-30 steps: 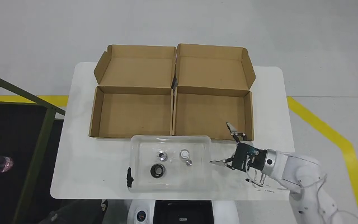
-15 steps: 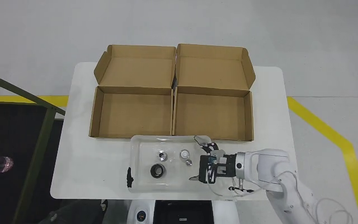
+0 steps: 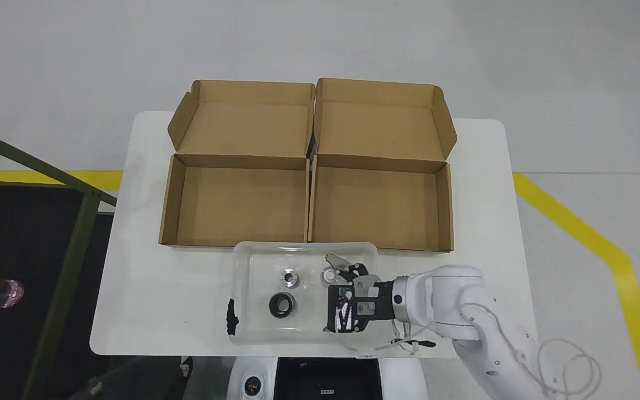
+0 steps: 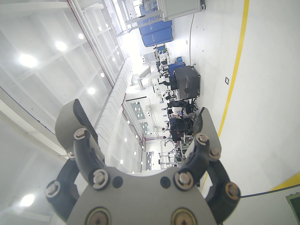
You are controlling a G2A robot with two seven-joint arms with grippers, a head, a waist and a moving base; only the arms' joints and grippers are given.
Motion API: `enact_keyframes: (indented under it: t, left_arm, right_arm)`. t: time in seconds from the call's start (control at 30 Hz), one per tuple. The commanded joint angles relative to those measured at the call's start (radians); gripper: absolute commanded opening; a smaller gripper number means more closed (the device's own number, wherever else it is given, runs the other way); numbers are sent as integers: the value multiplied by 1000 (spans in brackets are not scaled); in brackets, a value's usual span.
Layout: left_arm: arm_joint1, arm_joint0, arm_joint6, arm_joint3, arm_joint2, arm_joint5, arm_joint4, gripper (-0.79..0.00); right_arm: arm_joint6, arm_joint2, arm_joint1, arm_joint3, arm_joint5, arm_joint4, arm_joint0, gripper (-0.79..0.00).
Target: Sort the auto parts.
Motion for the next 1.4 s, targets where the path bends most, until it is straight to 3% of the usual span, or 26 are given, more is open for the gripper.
enact_keyframes:
  t: [0.0,0.33,0.43,0.5,0.77,0.9,1.0,1.37]
  left_arm:
    - [0,0,0,0,0,0,0,0]
    - [0,0,0,0,0,0,0,0]
    - [0,0,0,0,0,0,0,0]
    - [0,0,0,0,0,0,0,0]
    - [0,0,0,0,0,0,0,0]
    - [0,0,0,0,0,0,0,0]
    - [0,0,0,0,0,0,0,0]
    - [0,0,0,0,0,0,0,0]
  right_arm:
    - [15,-18,-1,12,13,5,11,0]
    - [30,-58,-4,72,81,16,68,0]
    - [35,-70,-5,89,92,18,82,-222]
    - [38,-77,-5,98,99,20,88,-305]
    - [40,-86,-2,121,129,12,101,-419]
    - [32,-87,0,125,136,5,102,-551]
    - [25,-88,2,124,138,2,103,-785]
    - [-73,-74,12,62,91,9,99,-785]
